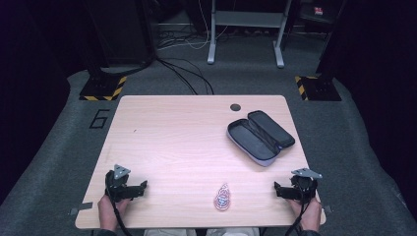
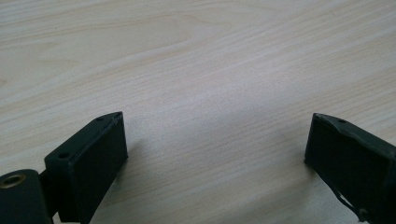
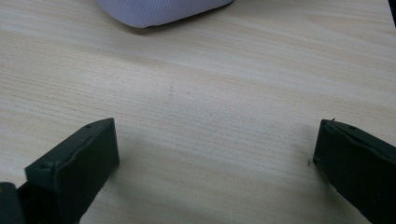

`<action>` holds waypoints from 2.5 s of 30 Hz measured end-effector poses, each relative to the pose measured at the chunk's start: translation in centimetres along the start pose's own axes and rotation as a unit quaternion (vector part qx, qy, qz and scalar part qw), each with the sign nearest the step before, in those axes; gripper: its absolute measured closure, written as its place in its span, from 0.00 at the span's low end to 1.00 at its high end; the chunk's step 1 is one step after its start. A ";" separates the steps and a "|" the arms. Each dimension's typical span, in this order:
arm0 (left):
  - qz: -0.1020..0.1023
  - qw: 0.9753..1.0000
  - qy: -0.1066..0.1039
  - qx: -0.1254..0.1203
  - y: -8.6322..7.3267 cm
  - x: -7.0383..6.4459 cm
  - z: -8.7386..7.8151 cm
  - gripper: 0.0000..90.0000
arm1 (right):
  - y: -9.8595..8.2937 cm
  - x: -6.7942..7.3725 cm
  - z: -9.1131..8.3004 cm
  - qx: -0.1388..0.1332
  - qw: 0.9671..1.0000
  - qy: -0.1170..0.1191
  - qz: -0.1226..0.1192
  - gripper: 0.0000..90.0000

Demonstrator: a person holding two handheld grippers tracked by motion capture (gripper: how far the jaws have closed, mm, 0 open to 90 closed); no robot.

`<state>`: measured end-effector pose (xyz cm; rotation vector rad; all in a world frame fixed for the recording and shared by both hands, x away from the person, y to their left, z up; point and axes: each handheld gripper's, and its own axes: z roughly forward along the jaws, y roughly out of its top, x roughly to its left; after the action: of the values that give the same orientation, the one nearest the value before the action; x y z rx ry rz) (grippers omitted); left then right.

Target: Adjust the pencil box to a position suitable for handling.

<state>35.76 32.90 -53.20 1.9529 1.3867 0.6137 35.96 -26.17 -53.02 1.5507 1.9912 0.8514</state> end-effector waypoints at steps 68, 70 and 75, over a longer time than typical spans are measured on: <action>0.076 0.985 -0.149 -0.042 5.0 -15.3 -0.9 0.00 | 0.3 -0.5 0.4 0.000 1.000 0.007 -0.011 0.00; 0.081 0.984 -0.155 -0.043 5.2 -16.1 -0.8 0.00 | 0.3 -0.5 0.4 0.000 1.000 0.007 -0.011 0.00; 0.088 0.981 -0.171 -0.039 5.5 -17.4 -0.4 0.00 | 0.4 -0.5 0.4 0.000 1.000 0.007 -0.011 0.00</action>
<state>33.22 15.31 -48.87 2.0190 0.9734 0.3812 36.60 -26.55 -53.04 1.5233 2.0137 0.8556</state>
